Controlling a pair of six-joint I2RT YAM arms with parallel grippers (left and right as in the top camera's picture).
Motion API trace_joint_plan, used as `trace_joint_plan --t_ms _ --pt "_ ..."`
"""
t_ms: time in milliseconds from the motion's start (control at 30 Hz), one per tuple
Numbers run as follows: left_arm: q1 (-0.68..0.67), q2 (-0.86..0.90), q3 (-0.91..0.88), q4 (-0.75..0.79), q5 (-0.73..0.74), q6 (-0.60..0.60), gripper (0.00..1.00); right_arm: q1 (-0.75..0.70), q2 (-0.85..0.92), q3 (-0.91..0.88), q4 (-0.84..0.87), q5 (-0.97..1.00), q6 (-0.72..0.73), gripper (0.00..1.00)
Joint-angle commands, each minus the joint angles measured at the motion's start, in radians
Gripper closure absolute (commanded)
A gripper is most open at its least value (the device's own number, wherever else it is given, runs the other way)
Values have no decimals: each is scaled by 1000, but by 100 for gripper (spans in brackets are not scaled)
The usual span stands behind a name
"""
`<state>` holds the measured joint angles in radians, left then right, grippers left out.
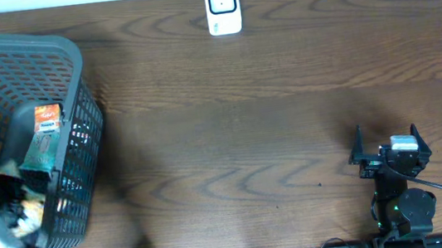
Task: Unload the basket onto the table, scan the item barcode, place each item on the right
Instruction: 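Reach the left gripper into the basket and grasp the yellow snack bag, then lift the snack bag out and carry it toward the table center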
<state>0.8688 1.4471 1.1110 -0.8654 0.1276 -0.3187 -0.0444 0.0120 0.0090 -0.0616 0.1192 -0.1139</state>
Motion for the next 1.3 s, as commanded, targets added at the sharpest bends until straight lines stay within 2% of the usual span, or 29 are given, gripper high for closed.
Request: trace_joint_plan --t_ms 0,133,300,400,467,533,700,833,933,1067,1233,1267 --pt "2 -151 138 5 104 -69 92 -1 -6 -3 -1 -6 -7 1" --pt "2 -298 169 93 191 -243 93 0 -6 -3 -1 -6 -7 1" --pt "-17 -463 169 298 401 -453 92 -1 -6 -3 -1 -6 -7 1" --pt "-85 -519 169 444 539 -510 92 -1 -6 -3 -1 -6 -7 1" --pt "-164 -536 169 511 597 -510 92 0 -6 -3 -1 -6 -7 1" --pt "-276 -537 168 515 606 -494 93 -1 -6 -3 -1 -6 -7 1" --pt "-619 -475 130 500 592 -262 92 -1 -6 -3 -1 -6 -7 1" --pt "-887 -336 113 428 452 -112 92 0 -6 -3 -1 -6 -7 1" --pt "-1044 -182 113 373 281 -101 92 -1 -6 -3 -1 -6 -7 1" --pt "-1179 45 113 412 198 -102 92 0 -6 -3 -1 -6 -7 1" --pt "-1236 248 113 479 151 -111 92 -1 -6 -3 -1 -6 -7 1" --pt "-1240 273 113 491 151 -127 88 -1 -6 -3 -2 -6 -7 1"
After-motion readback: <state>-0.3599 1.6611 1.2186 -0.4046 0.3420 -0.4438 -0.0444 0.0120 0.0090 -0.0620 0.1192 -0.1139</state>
